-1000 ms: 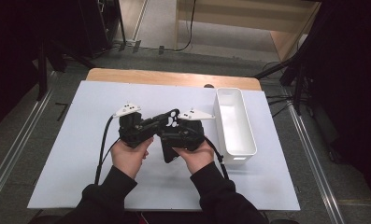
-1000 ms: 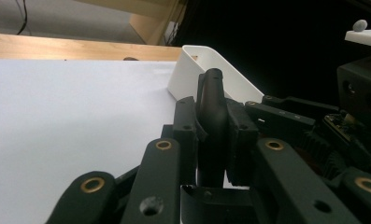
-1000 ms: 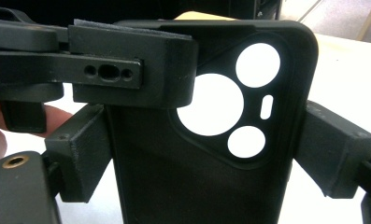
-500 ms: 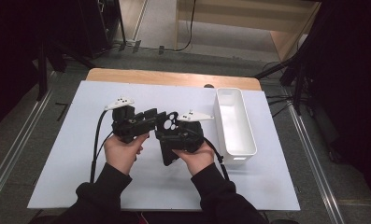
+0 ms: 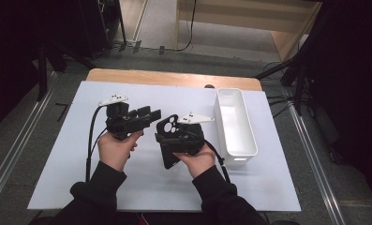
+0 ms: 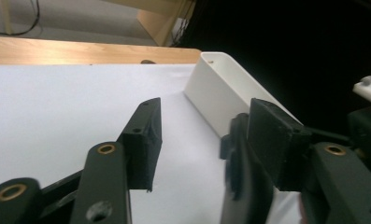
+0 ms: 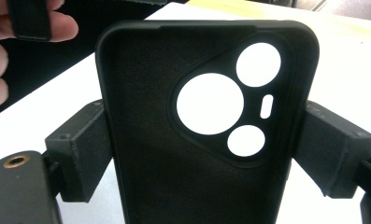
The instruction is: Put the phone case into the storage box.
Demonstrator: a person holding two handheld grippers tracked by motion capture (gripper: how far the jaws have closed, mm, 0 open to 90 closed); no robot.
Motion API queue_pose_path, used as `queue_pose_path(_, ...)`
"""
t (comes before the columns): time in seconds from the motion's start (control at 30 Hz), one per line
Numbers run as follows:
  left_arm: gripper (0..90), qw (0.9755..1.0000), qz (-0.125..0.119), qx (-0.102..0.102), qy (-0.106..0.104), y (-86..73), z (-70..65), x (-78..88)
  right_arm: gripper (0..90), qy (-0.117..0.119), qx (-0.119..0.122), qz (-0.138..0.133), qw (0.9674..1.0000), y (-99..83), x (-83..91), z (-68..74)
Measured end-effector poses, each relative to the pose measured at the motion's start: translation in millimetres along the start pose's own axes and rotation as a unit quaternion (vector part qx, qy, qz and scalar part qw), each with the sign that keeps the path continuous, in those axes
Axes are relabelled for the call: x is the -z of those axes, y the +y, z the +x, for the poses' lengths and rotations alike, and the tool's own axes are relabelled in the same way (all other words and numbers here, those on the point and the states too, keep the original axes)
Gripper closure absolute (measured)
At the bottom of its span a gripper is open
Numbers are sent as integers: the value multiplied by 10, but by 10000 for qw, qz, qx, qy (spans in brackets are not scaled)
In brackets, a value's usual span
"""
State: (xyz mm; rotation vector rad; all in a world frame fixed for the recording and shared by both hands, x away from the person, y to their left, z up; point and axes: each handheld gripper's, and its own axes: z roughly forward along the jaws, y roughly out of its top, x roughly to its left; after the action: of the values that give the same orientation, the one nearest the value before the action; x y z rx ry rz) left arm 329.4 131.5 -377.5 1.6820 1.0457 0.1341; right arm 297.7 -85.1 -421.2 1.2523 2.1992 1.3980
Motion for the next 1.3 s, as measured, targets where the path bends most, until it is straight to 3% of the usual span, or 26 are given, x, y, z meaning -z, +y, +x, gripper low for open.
queue_pose_path(0.17, 375, 9998, 203, -12, -53, -15, 108, -19, 116, 10, -35, -25, 10000, 17, 51, -17)
queue_pose_path(0.4, 359, 9988, 310, -360, 93, -52, 170, -6, 116, 145, 40, 2, 9999, 56, 108, -58)
queue_pose_path(0.6, 319, 9977, 548, -404, -39, -59, 244, 7, 116, 348, 142, -92, 9993, 98, 178, -100)
queue_pose_path(0.73, 318, 9953, 760, -518, -309, -68, 272, -1, 116, 515, 191, -67, 9985, 122, 212, -143)
queue_pose_path(0.87, 317, 9907, 1086, -621, -533, -92, 277, -30, 116, 707, 212, -40, 9973, 147, 254, -201)
queue_pose_path(0.97, 318, 9880, 1247, -750, -512, -121, 262, -41, 117, 787, 223, -20, 9966, 157, 273, -226)
queue_pose_path(1.07, 318, 9869, 1311, -718, -609, -148, 255, -50, 117, 905, 295, 42, 9954, 178, 306, -263)
queue_pose_path(1.3, 318, 9835, 1380, -928, -716, -199, 278, -21, 117, 1041, 408, 117, 9937, 207, 372, -327)
